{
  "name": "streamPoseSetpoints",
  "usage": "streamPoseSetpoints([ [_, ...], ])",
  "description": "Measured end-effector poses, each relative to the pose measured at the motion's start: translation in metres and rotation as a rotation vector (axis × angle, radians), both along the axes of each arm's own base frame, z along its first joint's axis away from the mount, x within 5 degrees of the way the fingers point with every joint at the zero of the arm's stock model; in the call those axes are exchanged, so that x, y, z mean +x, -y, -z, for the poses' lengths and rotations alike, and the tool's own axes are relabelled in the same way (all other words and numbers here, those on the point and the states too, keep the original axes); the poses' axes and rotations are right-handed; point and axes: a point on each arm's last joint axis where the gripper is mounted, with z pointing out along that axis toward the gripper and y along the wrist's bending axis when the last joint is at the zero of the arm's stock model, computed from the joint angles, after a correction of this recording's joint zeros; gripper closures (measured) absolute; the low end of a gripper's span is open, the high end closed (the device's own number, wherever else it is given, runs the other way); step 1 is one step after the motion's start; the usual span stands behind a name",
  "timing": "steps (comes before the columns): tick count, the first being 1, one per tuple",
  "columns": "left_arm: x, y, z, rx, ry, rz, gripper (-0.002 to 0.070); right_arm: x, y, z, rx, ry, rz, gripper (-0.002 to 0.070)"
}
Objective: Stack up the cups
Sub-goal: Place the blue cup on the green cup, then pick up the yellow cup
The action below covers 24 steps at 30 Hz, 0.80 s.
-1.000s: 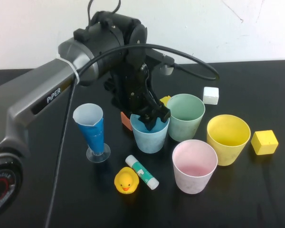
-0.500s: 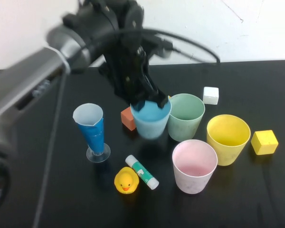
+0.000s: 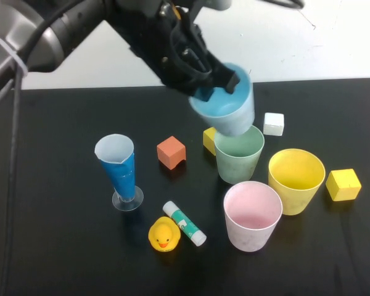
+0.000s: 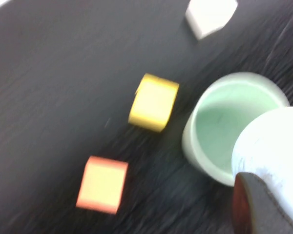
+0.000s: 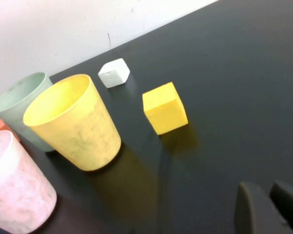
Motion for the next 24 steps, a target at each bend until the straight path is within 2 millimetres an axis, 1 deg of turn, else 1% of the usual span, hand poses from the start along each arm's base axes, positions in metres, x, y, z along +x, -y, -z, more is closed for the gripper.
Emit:
streamPoseSetpoints([
  [2,0.007,0.005,0.005,-0.031,0.012,-0.003,0.0669,0.0,0.0,0.0,0.0,0.0,0.0,0.0612],
  [4,0.014,0.01,0.014,-0.032,0.009,-0.006,0.0669,0.0,0.0,0.0,0.0,0.0,0.0,0.0612],
  [7,0.025,0.016,0.035,-0.012,-0.025,-0.009,0.0664,0.0,0.0,0.0,0.008,0.0,-0.001,0.0612],
  [9,0.03,0.019,0.047,0.001,-0.048,-0.009,0.0636,0.0,0.0,0.0,0.011,0.0,-0.001,0.0612],
  [12,0.036,0.023,0.062,0.018,-0.075,-0.01,0.0533,0.0,0.0,0.0,0.013,0.0,-0.001,0.0612],
  [13,0.037,0.024,0.064,0.02,-0.08,-0.01,0.0481,0.0,0.0,0.0,0.016,0.0,-0.001,0.0612],
  [14,0.038,0.024,0.065,0.021,-0.082,-0.01,0.0426,0.0,0.0,0.0,0.016,0.0,-0.001,0.0612],
  [16,0.038,0.024,0.065,0.022,-0.083,-0.01,0.0339,0.0,0.0,0.0,0.016,0.0,-0.001,0.0612],
  [17,0.037,0.024,0.064,0.021,-0.081,-0.01,0.0306,0.0,0.0,0.0,0.016,0.0,-0.001,0.0612],
  [18,0.037,0.023,0.063,0.024,-0.077,-0.01,0.0291,0.0,-0.001,0.0,0.015,0.001,-0.003,0.0612],
  [19,0.036,0.021,0.061,0.032,-0.071,-0.01,0.0292,0.0,-0.001,0.0,0.013,0.003,-0.006,0.0612],
  [20,0.034,0.019,0.057,0.042,-0.065,-0.01,0.0312,0.0,-0.001,0.0,0.017,0.002,-0.009,0.0612],
  [21,0.032,0.016,0.053,0.057,-0.056,-0.009,0.0351,0.0,-0.002,0.0,0.012,-0.001,-0.015,0.0612],
  [22,0.029,0.014,0.048,0.071,-0.048,-0.008,0.0397,0.0,-0.002,0.0,0.006,-0.004,-0.021,0.0612],
  [24,0.022,0.007,0.034,0.088,-0.013,-0.002,0.0538,-0.002,-0.003,-0.009,-0.021,0.005,-0.043,0.0618],
])
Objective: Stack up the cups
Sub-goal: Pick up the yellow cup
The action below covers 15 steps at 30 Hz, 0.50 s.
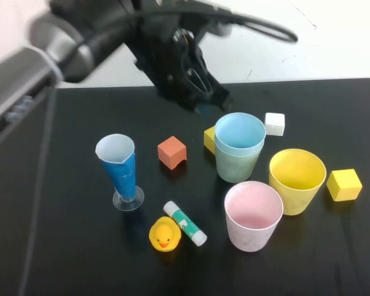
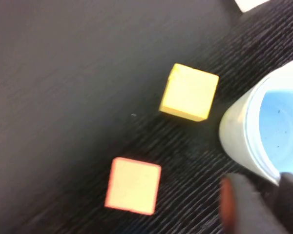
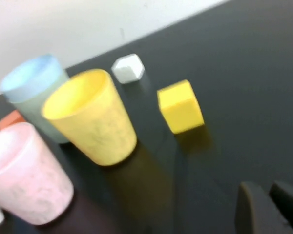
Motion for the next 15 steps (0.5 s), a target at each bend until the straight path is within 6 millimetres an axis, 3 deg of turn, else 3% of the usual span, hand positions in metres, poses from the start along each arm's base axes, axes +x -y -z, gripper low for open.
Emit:
streamPoseSetpoints([
  [3,-0.013,-0.008,-0.026,-0.011,0.064,0.02,0.0632,0.0,-0.001,-0.018,-0.033,0.003,-0.026,0.0648],
  [8,-0.044,-0.022,-0.061,-0.047,0.114,0.088,0.0669,0.014,-0.005,-0.059,-0.17,-0.087,-0.124,0.0674],
  [11,-0.066,-0.033,-0.064,-0.051,0.102,0.117,0.0671,0.027,-0.009,-0.086,-0.304,-0.138,-0.231,0.0677],
  [15,-0.097,-0.051,-0.044,-0.047,0.089,0.116,0.0673,0.049,-0.013,-0.122,-0.451,-0.184,-0.378,0.0678],
])
